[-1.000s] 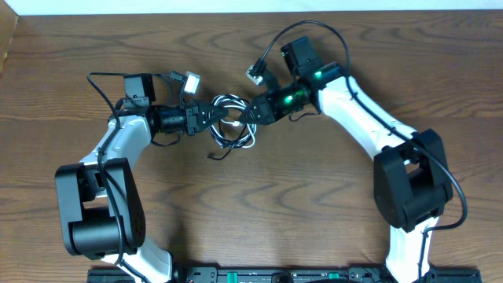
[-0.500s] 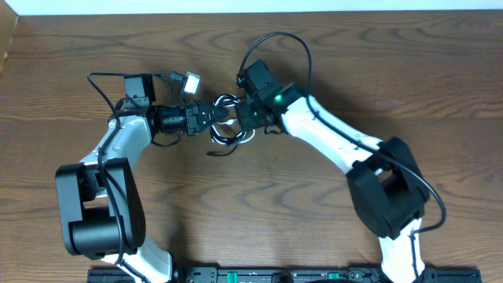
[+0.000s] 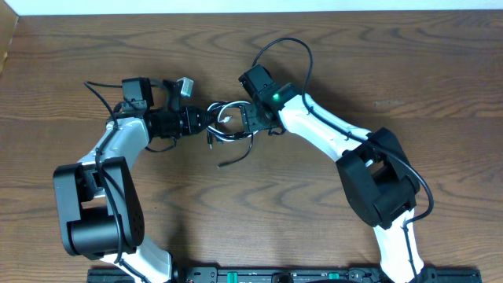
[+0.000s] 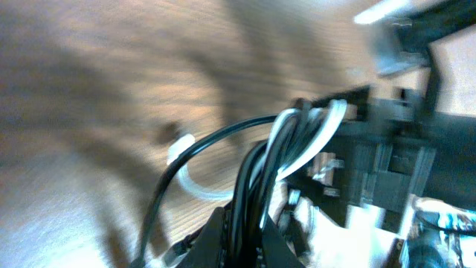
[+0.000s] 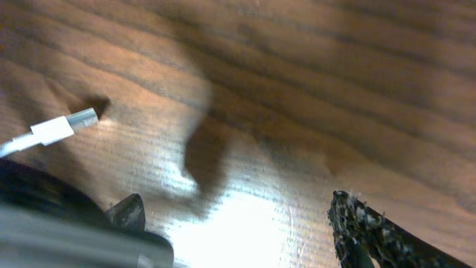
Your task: Untangle cables
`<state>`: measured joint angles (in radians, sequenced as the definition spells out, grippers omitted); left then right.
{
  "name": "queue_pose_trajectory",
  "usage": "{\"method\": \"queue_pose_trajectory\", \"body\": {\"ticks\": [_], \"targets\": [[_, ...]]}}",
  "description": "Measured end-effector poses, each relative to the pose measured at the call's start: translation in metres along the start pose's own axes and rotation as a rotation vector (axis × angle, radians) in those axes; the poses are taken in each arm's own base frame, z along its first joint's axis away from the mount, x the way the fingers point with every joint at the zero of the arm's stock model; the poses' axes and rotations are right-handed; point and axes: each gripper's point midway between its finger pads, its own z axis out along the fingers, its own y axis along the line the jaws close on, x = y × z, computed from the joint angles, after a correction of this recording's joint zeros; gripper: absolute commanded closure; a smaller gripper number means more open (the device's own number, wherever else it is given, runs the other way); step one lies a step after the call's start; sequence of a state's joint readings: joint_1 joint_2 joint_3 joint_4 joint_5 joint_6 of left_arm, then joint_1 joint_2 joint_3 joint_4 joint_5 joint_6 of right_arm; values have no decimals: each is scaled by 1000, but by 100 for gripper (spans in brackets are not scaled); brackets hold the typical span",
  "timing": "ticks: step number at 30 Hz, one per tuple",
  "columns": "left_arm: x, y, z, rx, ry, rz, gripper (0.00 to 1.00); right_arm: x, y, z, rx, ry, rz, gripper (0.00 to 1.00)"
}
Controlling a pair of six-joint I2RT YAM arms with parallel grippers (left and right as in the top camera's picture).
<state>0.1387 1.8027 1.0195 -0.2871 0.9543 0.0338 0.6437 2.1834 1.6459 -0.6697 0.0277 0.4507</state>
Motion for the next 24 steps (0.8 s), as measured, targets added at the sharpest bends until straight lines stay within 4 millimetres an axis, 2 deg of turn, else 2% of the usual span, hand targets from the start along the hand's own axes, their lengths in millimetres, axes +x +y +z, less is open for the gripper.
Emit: {"method": "queue_pose_trajectory", "body": {"ticks": [10, 16, 22, 23, 24], "targets": [[10, 39, -4, -234, 10, -209, 91, 7, 4, 0, -42, 42, 23, 26], [10, 44, -6, -266, 5, -234, 91, 9, 6, 0, -50, 54, 22, 27], [10, 46, -6, -277, 2, -245, 87, 10, 7, 0, -60, 57, -12, 24], [10, 48, -7, -290, -1, -246, 87, 12, 4, 0, -46, 62, -23, 23], [5, 58, -11, -332, -26, -245, 87, 16, -12, 1, 16, 79, -28, 22]]}}
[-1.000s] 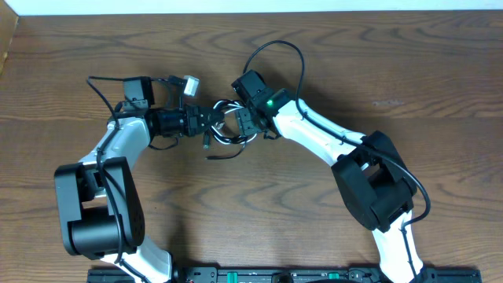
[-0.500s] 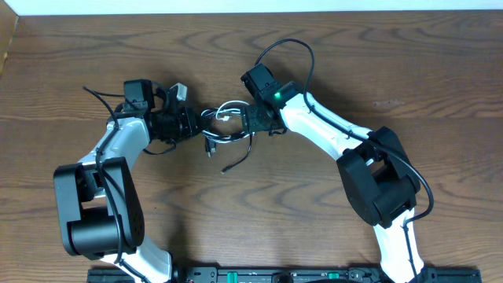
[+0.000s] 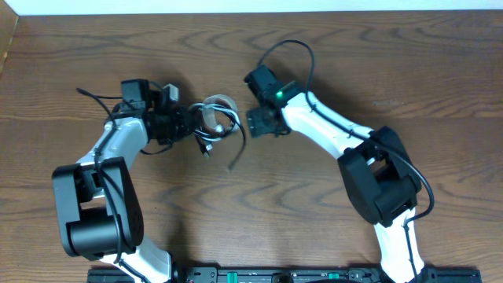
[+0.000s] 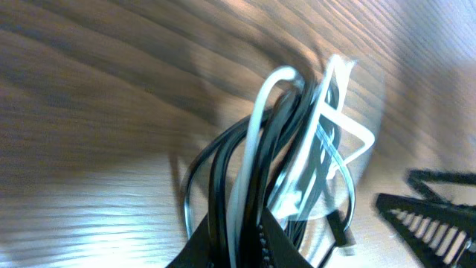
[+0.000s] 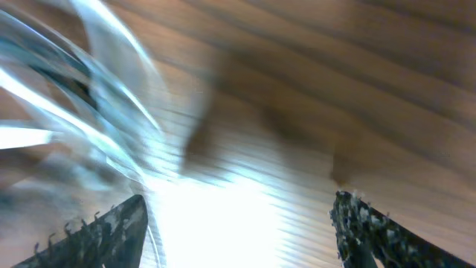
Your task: Untangle cables
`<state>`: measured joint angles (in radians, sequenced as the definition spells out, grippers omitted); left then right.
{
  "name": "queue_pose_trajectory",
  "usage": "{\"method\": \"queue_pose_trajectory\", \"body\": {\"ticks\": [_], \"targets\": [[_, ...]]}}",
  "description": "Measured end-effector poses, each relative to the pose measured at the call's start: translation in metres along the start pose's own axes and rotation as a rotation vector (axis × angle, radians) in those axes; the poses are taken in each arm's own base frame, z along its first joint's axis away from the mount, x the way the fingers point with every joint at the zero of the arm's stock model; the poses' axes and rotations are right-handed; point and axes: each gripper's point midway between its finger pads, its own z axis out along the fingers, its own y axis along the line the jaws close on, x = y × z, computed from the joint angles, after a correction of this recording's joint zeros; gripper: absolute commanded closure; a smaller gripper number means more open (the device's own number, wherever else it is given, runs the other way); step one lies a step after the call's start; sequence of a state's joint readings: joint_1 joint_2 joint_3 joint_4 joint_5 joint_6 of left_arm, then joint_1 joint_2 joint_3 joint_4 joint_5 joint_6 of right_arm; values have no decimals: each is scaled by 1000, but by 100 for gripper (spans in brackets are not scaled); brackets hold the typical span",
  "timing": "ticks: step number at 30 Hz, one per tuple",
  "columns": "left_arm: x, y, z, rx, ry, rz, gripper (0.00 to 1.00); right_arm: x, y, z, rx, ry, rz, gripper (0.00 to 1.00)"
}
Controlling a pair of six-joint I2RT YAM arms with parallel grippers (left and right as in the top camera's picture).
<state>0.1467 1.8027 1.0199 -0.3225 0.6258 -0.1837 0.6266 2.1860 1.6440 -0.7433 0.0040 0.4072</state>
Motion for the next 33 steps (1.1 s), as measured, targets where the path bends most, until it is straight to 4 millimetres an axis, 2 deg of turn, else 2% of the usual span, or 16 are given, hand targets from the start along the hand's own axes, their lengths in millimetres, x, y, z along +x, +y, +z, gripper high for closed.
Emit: {"method": "queue_pose_trajectory", "body": {"ticks": [2, 4, 7, 9, 13, 15, 16, 18, 22, 24, 25, 26, 31, 33], "targets": [[-7, 4, -2, -14, -26, 3, 87, -3, -22, 6, 52, 4, 14, 22], [-8, -1, 1, -9, -33, 23, 87, -6, -40, 11, 89, 4, 29, 22], [-2, -19, 10, 10, -17, 78, 87, -12, -50, 12, 114, -13, 34, 19], [3, -30, 17, 14, -5, 111, 87, -14, -46, 13, 106, -26, 18, 18], [9, -37, 23, -5, 8, 142, 87, -29, -16, 14, -10, -89, -43, 19], [8, -34, 23, -21, 3, 142, 87, -32, 0, 13, -82, -100, -63, 25], [7, -33, 23, -27, 0, 142, 87, -32, 6, 12, -112, -99, -69, 32], [7, -32, 23, -36, -2, 142, 87, -27, 15, 11, -168, -75, -68, 34], [6, -30, 23, -47, -6, 141, 87, -12, 20, 11, -211, -4, -57, 34], [6, -29, 23, -50, -7, 141, 87, -4, 28, 8, -264, 36, -49, 46], [6, -29, 23, -50, -7, 141, 87, 1, 33, 7, -298, 62, -39, 58], [6, -29, 23, -51, -8, 141, 87, 4, 35, 6, -315, 79, -24, 61], [6, -29, 23, -53, -8, 141, 87, 13, 46, 2, -361, 142, 113, 59], [6, -29, 23, -53, -8, 141, 87, 14, 49, 2, -365, 153, 146, 53]]}}
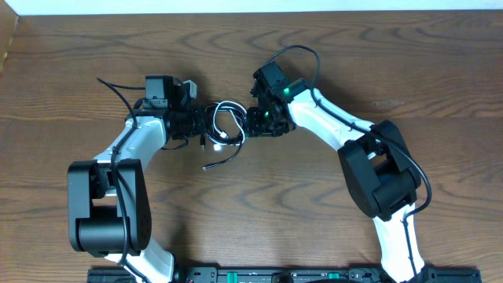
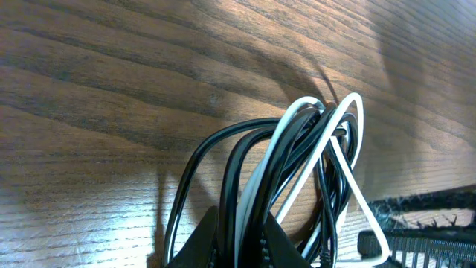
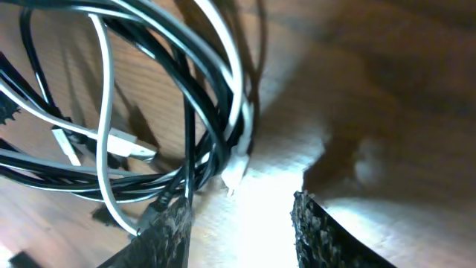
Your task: Untangle cables
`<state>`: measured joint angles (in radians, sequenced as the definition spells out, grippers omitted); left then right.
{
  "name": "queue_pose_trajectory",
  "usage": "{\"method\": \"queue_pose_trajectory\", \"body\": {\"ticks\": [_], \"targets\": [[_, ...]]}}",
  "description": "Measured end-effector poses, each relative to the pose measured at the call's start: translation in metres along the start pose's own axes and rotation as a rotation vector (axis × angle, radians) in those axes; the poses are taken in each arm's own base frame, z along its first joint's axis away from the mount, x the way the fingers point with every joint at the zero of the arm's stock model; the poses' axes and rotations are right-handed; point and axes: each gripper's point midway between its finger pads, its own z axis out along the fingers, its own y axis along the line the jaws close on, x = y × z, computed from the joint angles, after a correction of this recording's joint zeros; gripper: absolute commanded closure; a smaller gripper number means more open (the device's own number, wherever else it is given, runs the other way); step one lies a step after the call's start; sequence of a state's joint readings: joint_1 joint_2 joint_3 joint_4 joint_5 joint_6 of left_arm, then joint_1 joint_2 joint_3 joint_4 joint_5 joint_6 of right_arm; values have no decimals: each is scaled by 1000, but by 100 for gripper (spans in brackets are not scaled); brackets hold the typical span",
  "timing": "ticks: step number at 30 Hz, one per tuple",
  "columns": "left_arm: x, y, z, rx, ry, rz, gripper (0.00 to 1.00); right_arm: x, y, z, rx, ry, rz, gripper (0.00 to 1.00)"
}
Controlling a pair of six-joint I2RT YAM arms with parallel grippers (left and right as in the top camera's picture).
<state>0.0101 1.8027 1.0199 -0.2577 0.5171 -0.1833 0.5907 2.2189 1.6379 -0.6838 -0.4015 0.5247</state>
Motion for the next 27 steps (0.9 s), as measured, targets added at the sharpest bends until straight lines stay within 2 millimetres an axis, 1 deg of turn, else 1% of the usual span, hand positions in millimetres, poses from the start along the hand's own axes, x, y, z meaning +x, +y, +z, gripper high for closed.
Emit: {"method": "queue_pose_trajectory", "body": {"ticks": [3, 4, 5, 7, 9, 12, 13, 14, 15, 16, 18, 21, 25, 27], "targets": [[0, 0, 0, 0, 0, 0, 87, 12, 5, 3, 2, 35, 22, 39], [0, 0, 0, 0, 0, 0, 87, 16, 6, 4, 3, 49, 20, 31], [0, 0, 0, 0, 0, 0, 87, 24, 6, 4, 11, 77, 25, 29], [0, 0, 0, 0, 0, 0, 87, 30, 5, 1, 19, 103, 35, 26], [0, 0, 0, 0, 0, 0, 87, 29, 0, -7, 38, 104, 48, 27], [0, 0, 0, 0, 0, 0, 87, 17, -4, -24, 55, 53, 48, 31], [0, 0, 0, 0, 0, 0, 87, 10, -3, -34, 55, 20, 43, 33], [0, 0, 0, 0, 0, 0, 87, 6, 0, -43, 51, -5, 34, 36], [0, 0, 0, 0, 0, 0, 87, 4, 1, -46, 50, -12, 33, 38], [0, 0, 0, 0, 0, 0, 87, 1, 8, -55, 39, -37, 19, 40], [0, 0, 0, 0, 0, 0, 87, -1, 19, -62, 22, -58, 3, 48], [0, 0, 0, 0, 0, 0, 87, 8, 34, -58, 9, -47, -1, 50], [0, 0, 0, 0, 0, 0, 87, 20, 57, -42, -13, -33, 11, 51], [0, 0, 0, 0, 0, 0, 87, 27, 66, -33, -19, -22, 26, 53]]}}
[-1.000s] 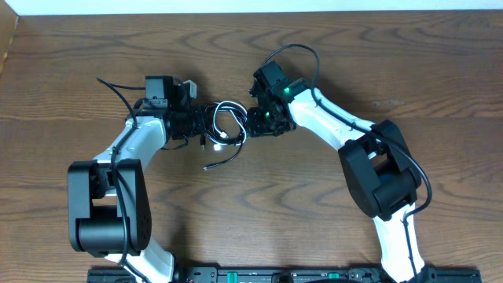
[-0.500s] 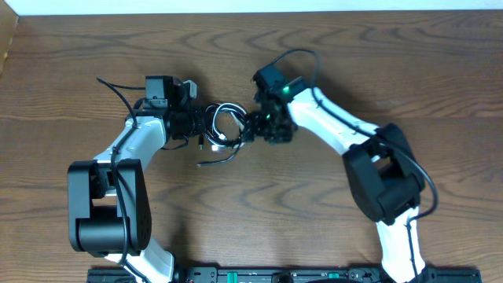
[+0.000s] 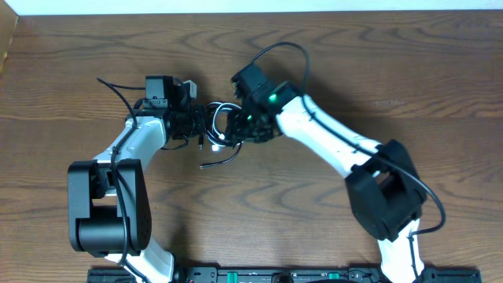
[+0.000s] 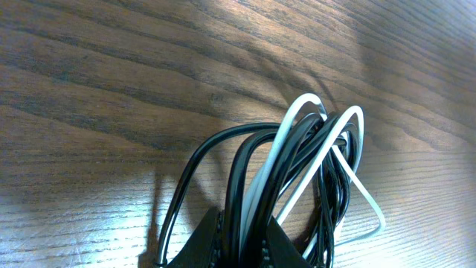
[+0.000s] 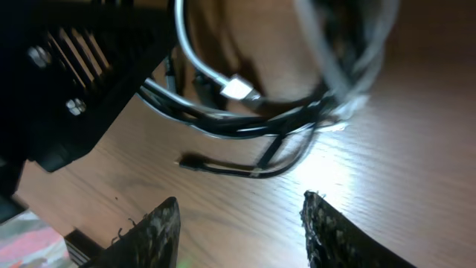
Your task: Untangle cables
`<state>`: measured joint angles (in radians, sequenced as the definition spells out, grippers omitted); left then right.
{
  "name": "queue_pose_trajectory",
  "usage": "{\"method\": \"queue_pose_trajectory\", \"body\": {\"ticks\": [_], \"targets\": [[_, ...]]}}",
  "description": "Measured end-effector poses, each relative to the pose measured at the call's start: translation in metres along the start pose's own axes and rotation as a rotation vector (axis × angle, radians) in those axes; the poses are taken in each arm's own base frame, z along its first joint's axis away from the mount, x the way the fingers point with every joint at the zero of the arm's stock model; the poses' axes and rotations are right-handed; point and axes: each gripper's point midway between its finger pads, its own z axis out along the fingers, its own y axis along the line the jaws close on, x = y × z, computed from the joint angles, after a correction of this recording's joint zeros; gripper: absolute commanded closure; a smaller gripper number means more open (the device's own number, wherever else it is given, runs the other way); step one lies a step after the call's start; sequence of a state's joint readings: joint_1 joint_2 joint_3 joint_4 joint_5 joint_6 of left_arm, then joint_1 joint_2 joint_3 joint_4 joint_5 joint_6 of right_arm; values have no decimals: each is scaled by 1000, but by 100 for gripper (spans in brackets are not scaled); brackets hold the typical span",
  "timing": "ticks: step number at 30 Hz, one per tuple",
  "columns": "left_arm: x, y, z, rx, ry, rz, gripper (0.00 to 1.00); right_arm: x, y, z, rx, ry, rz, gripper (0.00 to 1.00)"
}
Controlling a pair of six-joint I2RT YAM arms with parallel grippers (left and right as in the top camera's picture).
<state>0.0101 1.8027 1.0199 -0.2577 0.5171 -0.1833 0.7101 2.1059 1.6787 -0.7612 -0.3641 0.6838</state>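
Note:
The tangled bundle of black and white cables (image 3: pixel 218 130) hangs in loops over the wooden table. My left gripper (image 3: pixel 198 126) is shut on its left side. In the left wrist view the loops (image 4: pixel 297 171) rise out of the shut left gripper (image 4: pixel 242 242). My right gripper (image 3: pixel 240 132) sits over the bundle's right side. In the right wrist view that gripper (image 5: pixel 242 227) is open with only bare table between its fingers. The cables (image 5: pixel 253 123) and a white connector (image 5: pixel 236 89) lie ahead of it. One loose black end (image 3: pixel 216 162) trails toward the front.
The wooden table (image 3: pixel 393 71) runs out on all sides. The left arm's black gripper body (image 5: pixel 74 82) fills the upper left of the right wrist view, close to the right gripper. A black rail (image 3: pixel 275 275) lines the table's front edge.
My right gripper has moved left, from the bundle's right edge to over the bundle, and its view has turned to face the left gripper. The left gripper still holds the bundle in place.
First both grippers met at the bundle, the left one holding it and the right one open. Then the bundle was farther left in the left gripper, apart from the right gripper. Later it was back beside the open right gripper, which now sits over it.

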Motion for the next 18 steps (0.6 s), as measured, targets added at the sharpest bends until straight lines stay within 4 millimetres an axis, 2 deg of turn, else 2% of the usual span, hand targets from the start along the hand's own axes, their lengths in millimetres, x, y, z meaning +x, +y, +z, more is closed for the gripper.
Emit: {"method": "queue_pose_trajectory", "body": {"ticks": [3, 6, 11, 15, 18], "targets": [[0, 0, 0, 0, 0, 0, 87, 12, -1, 20, 32, 31, 49, 50], [0, 0, 0, 0, 0, 0, 87, 18, -14, 39, 90, 44, 109, 50], [0, 0, 0, 0, 0, 0, 87, 14, -29, 49, 146, 15, 169, 51], [0, 0, 0, 0, 0, 0, 88, 6, -28, 53, 133, -29, 189, 58], [0, 0, 0, 0, 0, 0, 87, 5, -30, 57, 128, -42, 209, 72]]}}
